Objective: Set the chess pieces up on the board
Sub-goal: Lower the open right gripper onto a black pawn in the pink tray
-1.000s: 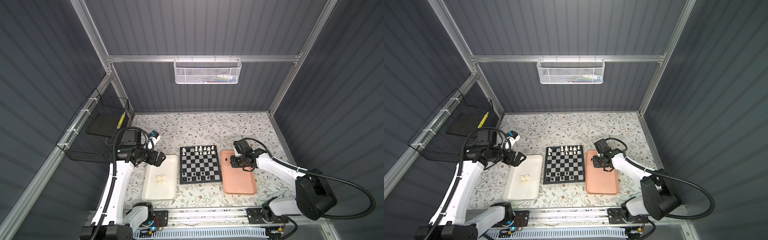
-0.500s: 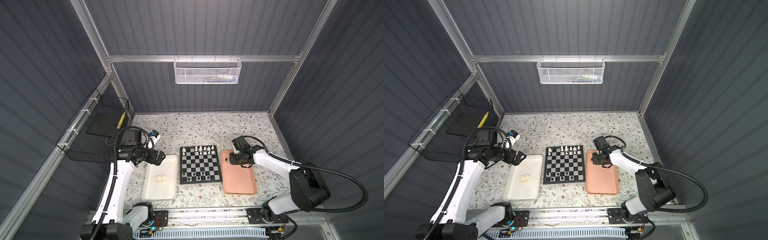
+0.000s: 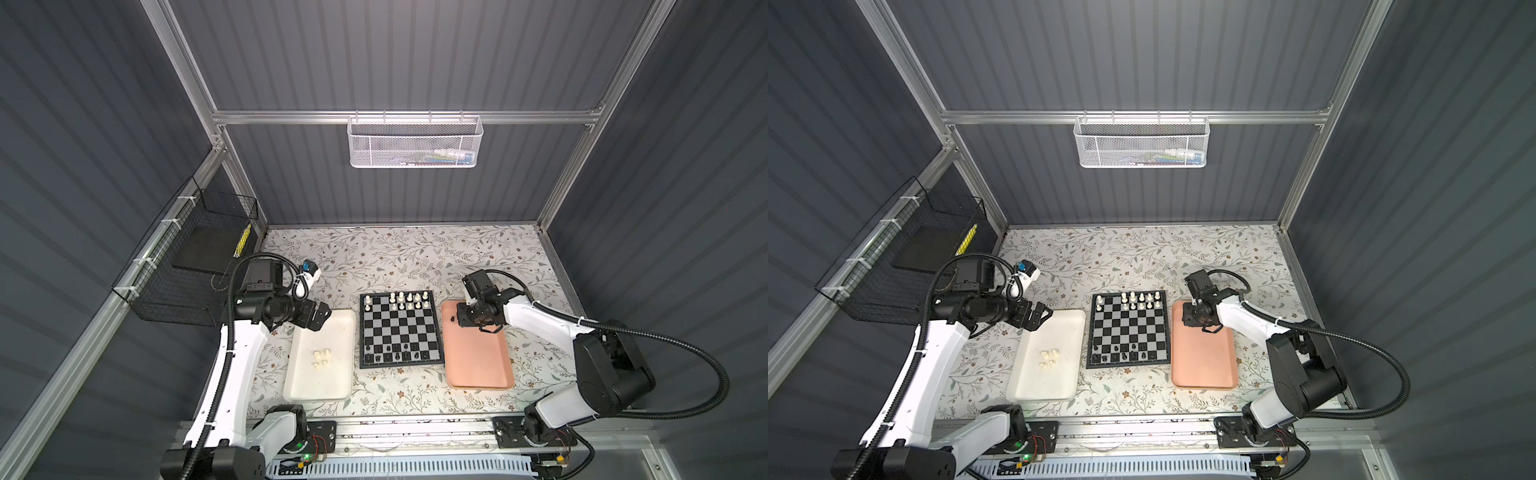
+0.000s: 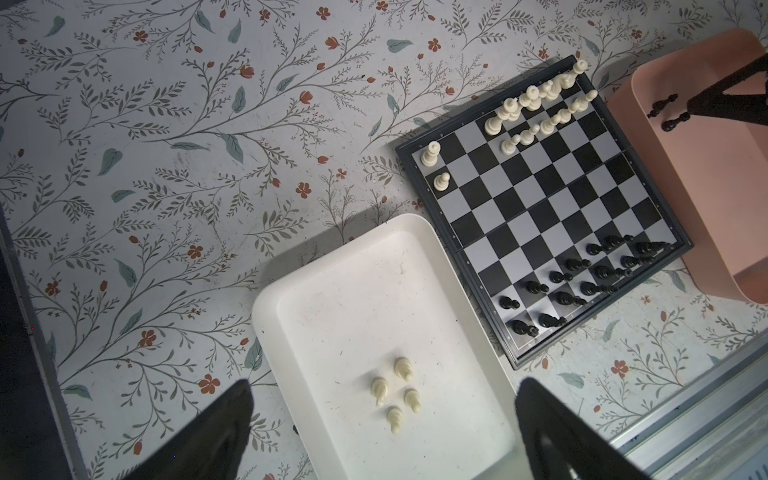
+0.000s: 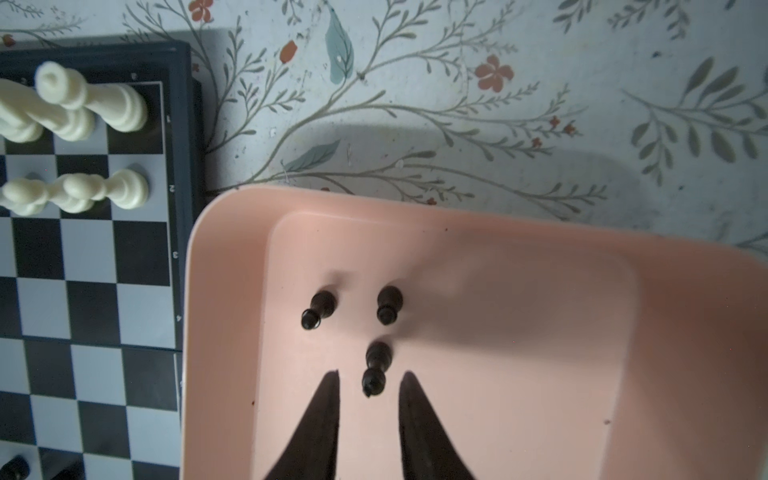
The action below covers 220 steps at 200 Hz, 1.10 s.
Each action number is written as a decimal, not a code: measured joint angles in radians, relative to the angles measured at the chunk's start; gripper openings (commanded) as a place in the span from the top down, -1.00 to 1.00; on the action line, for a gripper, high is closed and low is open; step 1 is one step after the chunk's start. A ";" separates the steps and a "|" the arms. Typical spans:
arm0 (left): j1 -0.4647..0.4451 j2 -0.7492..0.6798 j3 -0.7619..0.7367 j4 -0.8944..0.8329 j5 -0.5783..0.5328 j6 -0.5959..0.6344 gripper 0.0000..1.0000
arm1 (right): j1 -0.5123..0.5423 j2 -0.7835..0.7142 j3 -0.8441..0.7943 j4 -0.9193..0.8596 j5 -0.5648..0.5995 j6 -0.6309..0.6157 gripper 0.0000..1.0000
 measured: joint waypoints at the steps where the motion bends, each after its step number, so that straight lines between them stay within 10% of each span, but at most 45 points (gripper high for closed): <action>1: 0.000 0.000 0.000 0.000 0.001 0.000 -0.99 | 0.000 0.000 0.000 0.000 0.000 0.000 0.44; 220: 0.000 0.000 0.000 0.000 0.013 -0.008 -0.99 | 0.000 0.055 0.018 -0.008 -0.004 0.003 0.54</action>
